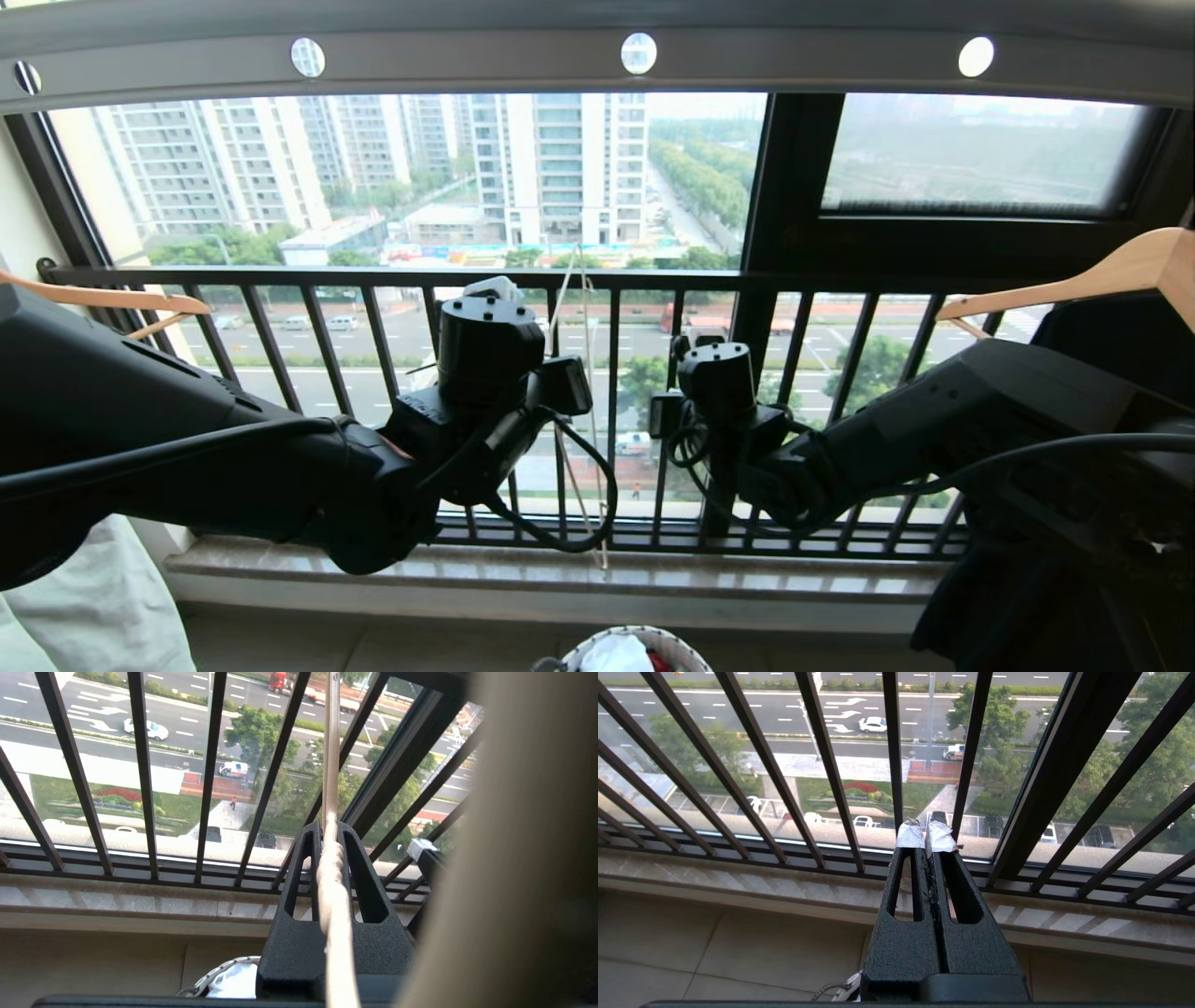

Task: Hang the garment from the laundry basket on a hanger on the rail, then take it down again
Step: Put clothes in the basket, then hang the clothes rack on the clothesline

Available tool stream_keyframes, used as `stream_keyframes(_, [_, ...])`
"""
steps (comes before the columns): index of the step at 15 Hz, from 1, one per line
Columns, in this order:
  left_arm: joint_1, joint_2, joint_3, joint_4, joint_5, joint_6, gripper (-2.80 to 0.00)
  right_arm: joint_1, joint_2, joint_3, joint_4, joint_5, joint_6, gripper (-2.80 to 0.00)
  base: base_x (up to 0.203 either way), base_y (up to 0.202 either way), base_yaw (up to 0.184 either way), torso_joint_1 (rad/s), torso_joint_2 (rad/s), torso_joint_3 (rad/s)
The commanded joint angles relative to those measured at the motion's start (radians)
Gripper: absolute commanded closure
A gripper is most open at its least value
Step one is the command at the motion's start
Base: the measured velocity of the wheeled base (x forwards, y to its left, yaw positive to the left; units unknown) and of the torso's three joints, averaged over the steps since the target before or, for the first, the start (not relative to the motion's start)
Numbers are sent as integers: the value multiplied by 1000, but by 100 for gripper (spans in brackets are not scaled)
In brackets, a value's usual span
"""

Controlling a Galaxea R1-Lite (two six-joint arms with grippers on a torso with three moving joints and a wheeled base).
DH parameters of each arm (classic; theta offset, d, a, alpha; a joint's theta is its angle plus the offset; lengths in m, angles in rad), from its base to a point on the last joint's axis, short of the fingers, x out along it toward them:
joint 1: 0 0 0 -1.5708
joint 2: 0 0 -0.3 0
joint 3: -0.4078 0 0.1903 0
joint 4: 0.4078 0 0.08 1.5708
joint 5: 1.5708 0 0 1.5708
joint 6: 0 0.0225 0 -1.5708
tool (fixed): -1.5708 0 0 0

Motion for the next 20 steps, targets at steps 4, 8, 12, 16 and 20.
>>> stream_keyframes(4, [3,66,-13,-55,18,4,0,-43,9,-17,-2,-2,-10,0,0,0,0,0,0,0])
stream_keyframes(8, [-10,55,-20,113,-35,19,0,-55,-1,-20,18,1,-16,0,0,0,0,0,0,0])
stream_keyframes(12, [-11,66,-33,152,-49,21,0,-65,-24,-20,91,30,-10,0,0,0,0,0,0,0])
stream_keyframes(16, [-23,47,-67,269,-48,19,0,-65,-24,-17,101,32,-11,0,0,0,0,0,0,0])
stream_keyframes(20, [-46,2,-90,491,-61,22,0,-65,-25,-17,101,31,-14,0,0,0,0,0,0,0])
